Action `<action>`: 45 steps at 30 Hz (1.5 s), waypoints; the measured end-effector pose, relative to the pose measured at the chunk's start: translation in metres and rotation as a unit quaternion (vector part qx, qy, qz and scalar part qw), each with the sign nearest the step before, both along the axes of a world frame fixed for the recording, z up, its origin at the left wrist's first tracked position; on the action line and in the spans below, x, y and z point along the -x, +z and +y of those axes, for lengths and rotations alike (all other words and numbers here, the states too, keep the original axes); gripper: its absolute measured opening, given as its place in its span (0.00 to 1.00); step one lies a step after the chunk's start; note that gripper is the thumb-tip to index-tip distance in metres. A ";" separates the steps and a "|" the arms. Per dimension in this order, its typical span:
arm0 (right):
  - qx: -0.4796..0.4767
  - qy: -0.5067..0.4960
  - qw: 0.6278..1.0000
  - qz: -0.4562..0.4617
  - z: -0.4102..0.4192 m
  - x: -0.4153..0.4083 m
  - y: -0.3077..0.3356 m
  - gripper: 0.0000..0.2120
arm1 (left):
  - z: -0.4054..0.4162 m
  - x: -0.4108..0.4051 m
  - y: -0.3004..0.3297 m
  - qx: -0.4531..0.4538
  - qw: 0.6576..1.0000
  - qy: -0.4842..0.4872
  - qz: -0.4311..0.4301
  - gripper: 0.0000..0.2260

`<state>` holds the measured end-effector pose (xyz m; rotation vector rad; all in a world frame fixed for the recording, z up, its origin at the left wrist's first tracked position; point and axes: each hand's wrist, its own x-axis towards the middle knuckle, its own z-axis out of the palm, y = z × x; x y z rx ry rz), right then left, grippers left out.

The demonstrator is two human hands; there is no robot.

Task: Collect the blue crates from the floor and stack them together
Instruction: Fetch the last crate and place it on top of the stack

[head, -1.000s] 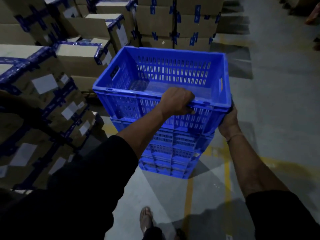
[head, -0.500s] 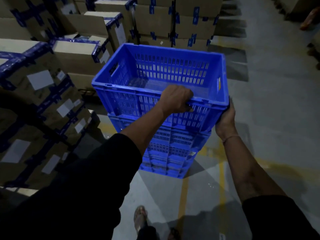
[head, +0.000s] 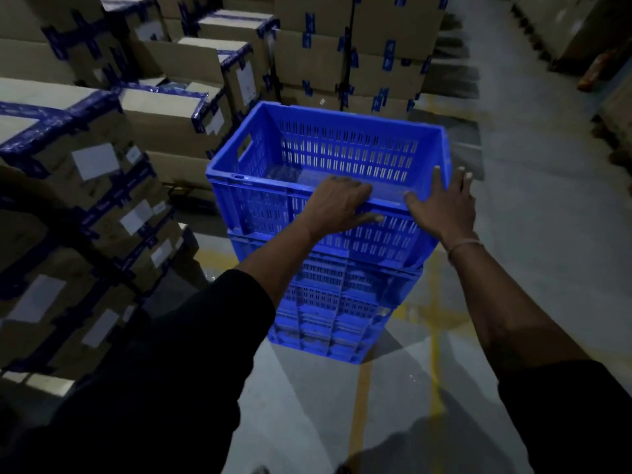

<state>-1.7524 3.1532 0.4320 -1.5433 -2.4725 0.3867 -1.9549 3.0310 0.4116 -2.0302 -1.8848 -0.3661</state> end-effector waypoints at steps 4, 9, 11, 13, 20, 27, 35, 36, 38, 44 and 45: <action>-0.052 -0.018 0.995 -0.087 0.001 0.007 0.001 0.43 | -0.058 0.078 -0.007 -0.077 0.986 0.144 -0.031 0.26; -0.068 0.064 0.987 -0.132 -0.033 0.053 0.006 0.37 | -0.102 0.129 -0.029 -0.141 0.962 0.214 -0.098 0.19; 0.008 0.120 0.987 -0.106 -0.058 0.092 0.011 0.38 | -0.095 0.124 -0.029 -0.140 0.960 0.210 -0.123 0.20; 0.054 0.150 0.984 -0.083 -0.079 0.135 0.020 0.41 | -0.093 0.123 -0.029 -0.140 0.960 0.200 -0.137 0.20; 0.079 0.202 0.970 -0.112 -0.116 0.236 0.023 0.41 | -0.114 0.140 -0.023 -0.089 0.975 0.117 -0.168 0.26; 0.076 0.186 0.969 -0.143 -0.110 0.231 0.017 0.47 | -0.182 0.221 -0.056 -0.230 0.742 0.277 -0.566 0.35; 0.044 0.178 0.974 -0.133 -0.099 0.231 0.005 0.38 | -0.143 0.184 -0.080 -0.072 0.544 0.202 -0.811 0.38; 0.040 0.175 0.975 -0.131 -0.098 0.231 0.005 0.39 | -0.143 0.178 -0.079 -0.046 0.572 0.167 -0.802 0.36; 0.026 0.185 0.971 -0.147 -0.096 0.233 0.002 0.42 | -0.152 0.194 -0.075 -0.046 0.592 0.160 -0.789 0.36; -0.025 0.186 0.971 -0.149 -0.094 0.232 -0.002 0.42 | -0.152 0.177 -0.082 -0.047 0.550 0.158 -0.819 0.35; -0.037 0.188 0.970 -0.151 -0.093 0.232 -0.002 0.43 | -0.150 0.176 -0.081 -0.012 0.565 0.148 -0.812 0.32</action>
